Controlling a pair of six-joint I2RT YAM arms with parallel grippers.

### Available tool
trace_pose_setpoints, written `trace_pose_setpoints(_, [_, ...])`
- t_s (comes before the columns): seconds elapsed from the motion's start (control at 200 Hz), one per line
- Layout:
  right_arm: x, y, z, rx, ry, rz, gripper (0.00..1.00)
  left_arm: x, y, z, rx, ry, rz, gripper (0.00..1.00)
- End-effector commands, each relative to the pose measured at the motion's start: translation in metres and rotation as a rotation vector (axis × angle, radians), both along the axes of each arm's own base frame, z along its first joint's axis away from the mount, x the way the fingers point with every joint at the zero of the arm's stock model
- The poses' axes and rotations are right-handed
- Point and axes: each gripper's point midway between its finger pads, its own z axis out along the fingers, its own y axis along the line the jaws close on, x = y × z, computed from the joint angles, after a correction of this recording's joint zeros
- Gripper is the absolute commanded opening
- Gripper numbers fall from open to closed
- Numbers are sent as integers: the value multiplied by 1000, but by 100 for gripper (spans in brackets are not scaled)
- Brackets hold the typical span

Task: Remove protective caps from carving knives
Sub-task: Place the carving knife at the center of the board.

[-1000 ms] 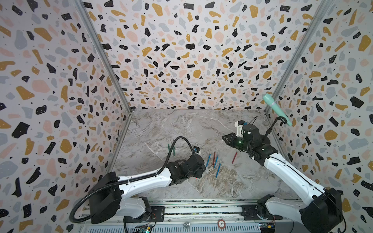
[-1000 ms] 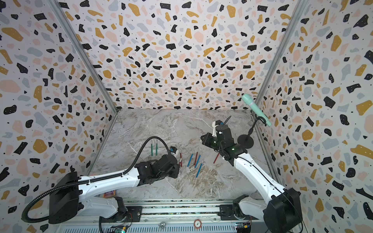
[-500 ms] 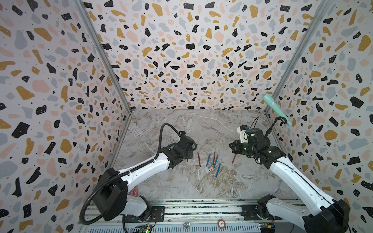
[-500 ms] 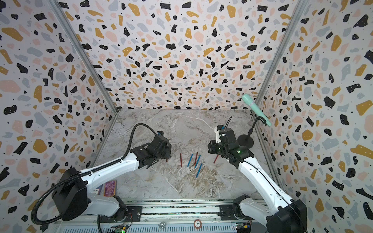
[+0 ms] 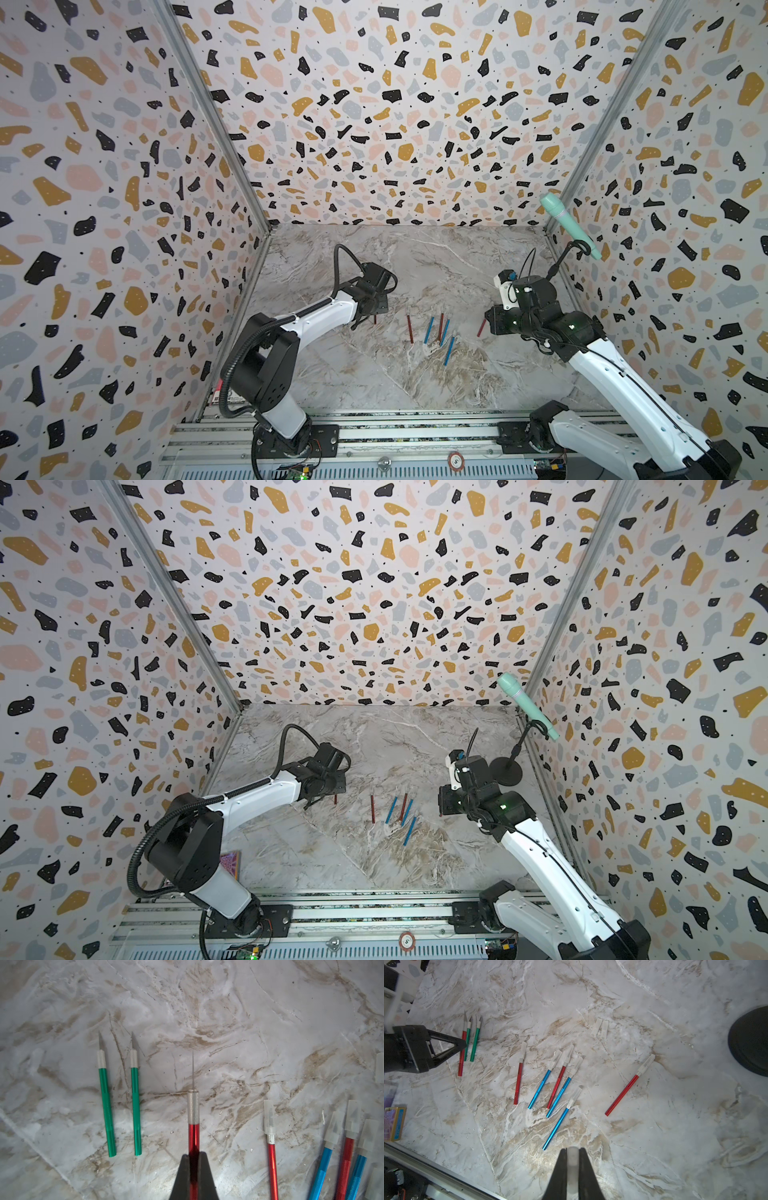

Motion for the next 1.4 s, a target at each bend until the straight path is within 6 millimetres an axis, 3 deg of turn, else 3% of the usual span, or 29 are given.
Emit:
trace_pose_setpoints(0.0, [-13, -6, -5, -31, -3, 20, 0, 14, 1, -3, 11, 5, -5, 0])
trace_pose_setpoints(0.606, [-18, -6, 1, 12, -96, 23, 0, 46, 22, -43, 69, 78, 26, 0])
trace_pose_setpoints(1.392, [-20, -3, 1, 16, -106, 36, 0, 49, 28, -59, 121, 120, 15, 0])
